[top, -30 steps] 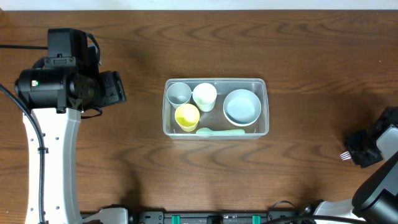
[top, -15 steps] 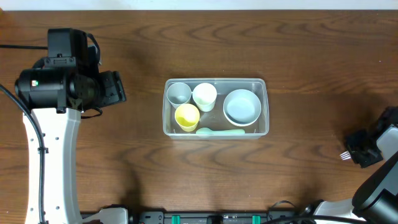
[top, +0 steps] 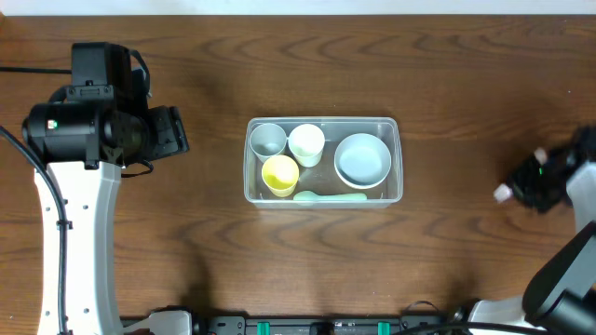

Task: Pack container
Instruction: 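Place the white fork into the container beside the bowls, release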

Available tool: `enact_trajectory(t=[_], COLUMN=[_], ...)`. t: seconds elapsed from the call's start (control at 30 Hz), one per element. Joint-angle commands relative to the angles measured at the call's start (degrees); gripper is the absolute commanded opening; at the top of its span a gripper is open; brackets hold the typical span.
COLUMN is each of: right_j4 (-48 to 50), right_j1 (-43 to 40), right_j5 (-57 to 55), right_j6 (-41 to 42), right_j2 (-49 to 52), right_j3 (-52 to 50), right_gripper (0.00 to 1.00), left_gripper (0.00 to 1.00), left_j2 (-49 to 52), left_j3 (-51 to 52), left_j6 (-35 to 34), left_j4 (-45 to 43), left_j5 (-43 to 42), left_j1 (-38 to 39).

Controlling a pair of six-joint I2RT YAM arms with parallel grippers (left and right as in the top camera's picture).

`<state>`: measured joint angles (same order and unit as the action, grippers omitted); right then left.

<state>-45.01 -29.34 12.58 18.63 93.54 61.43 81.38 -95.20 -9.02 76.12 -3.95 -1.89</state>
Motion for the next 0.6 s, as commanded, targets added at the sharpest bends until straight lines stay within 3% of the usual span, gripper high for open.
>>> enact_trajectory(t=[0.0,0.23,0.57], right_j4=[-2.3,-7.1,-8.5], right_j1=[7.5,28.7,59.5], right_j5=[2.8,2.6,-7.7], right_j6=[-9.0,-25.3,-49.8], right_j2=[-5.7,-11.4,-9.8], right_j3=[7.0,17.7,18.7], right_gripper=[0.01,0.01,0.01], left_gripper=[0.72,0.72,0.72], left_j2=[0.4,0.4,0.4], left_j3=[0.5,0.5,0.5], left_j6=[-0.1,-0.1,-0.1], left_j4=[0.4,0.4,0.4], left_j5=[0.0,0.0,0.0], left_j1=[-0.3,-0.3,-0.3])
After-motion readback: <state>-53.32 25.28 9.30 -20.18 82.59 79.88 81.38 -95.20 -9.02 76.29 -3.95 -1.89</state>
